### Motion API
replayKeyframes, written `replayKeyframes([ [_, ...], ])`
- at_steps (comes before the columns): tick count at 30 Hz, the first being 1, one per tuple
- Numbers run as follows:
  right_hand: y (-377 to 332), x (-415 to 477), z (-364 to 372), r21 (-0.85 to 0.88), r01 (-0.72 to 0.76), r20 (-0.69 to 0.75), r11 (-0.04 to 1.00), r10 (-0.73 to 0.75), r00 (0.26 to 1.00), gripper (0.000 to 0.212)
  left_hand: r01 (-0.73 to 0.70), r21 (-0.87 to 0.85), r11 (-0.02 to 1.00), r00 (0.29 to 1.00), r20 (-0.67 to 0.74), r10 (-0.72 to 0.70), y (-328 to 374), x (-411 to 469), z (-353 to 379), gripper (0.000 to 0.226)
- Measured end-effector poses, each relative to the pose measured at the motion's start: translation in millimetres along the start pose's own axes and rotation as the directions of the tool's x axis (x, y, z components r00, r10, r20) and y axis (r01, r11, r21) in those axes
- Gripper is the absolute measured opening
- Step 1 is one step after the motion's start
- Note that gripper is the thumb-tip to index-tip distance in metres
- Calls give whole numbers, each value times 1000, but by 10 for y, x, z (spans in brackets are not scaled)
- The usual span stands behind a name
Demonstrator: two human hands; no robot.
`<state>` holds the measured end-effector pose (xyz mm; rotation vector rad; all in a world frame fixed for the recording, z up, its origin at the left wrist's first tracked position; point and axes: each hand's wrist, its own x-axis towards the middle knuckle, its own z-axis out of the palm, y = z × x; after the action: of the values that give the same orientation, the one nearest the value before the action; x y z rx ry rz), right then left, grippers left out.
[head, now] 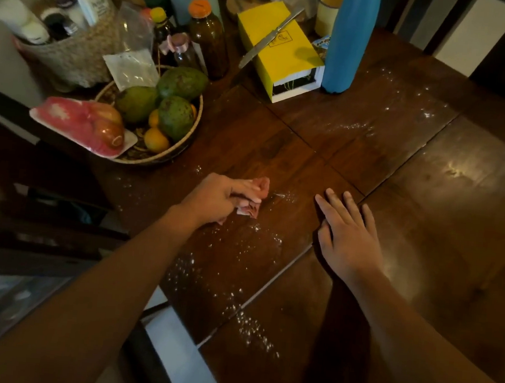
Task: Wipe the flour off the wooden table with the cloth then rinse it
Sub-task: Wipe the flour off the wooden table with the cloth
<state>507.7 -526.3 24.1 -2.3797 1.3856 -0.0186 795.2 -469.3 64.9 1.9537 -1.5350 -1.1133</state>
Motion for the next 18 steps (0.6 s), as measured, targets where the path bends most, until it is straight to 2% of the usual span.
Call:
replayKeyframes([
  [2,-21,-264,32,3,-30,-4,1000,30,1000,53,62,-57,996,991,-116,-68,-14,62,-96,37],
  [4,-33,-433,61,-10,-64,-2,998,64,998,54,117,-137,984,931,-329,-157,-39,192,-122,35],
  [5,-34,-459,69,-14,-76,-7,997,76,997,55,130,-118,985,894,-415,-167,-42,260,-98,34],
  [6,-37,-458,71,-14,-85,-16,996,85,996,55,134,-66,989,870,-470,-149,-30,315,-42,34],
  [8,-46,-430,68,-5,-100,-33,995,100,994,53,84,-12,996,869,-489,-79,26,362,138,34],
  [10,-52,-426,63,3,-108,-45,994,108,993,52,-9,21,1000,916,-400,17,147,311,343,34],
  [12,-60,-438,50,17,-117,-51,993,118,992,52,-169,89,982,965,-186,183,201,196,544,37],
  [14,-69,-433,47,30,-132,-65,991,134,989,52,-313,103,944,950,46,310,155,84,652,41],
  [16,-77,-432,51,33,-144,-74,989,146,987,53,-326,45,944,934,173,314,107,7,582,40],
  [18,-80,-432,58,37,-150,-84,988,153,985,53,-217,-112,970,953,193,235,117,-10,409,37],
])
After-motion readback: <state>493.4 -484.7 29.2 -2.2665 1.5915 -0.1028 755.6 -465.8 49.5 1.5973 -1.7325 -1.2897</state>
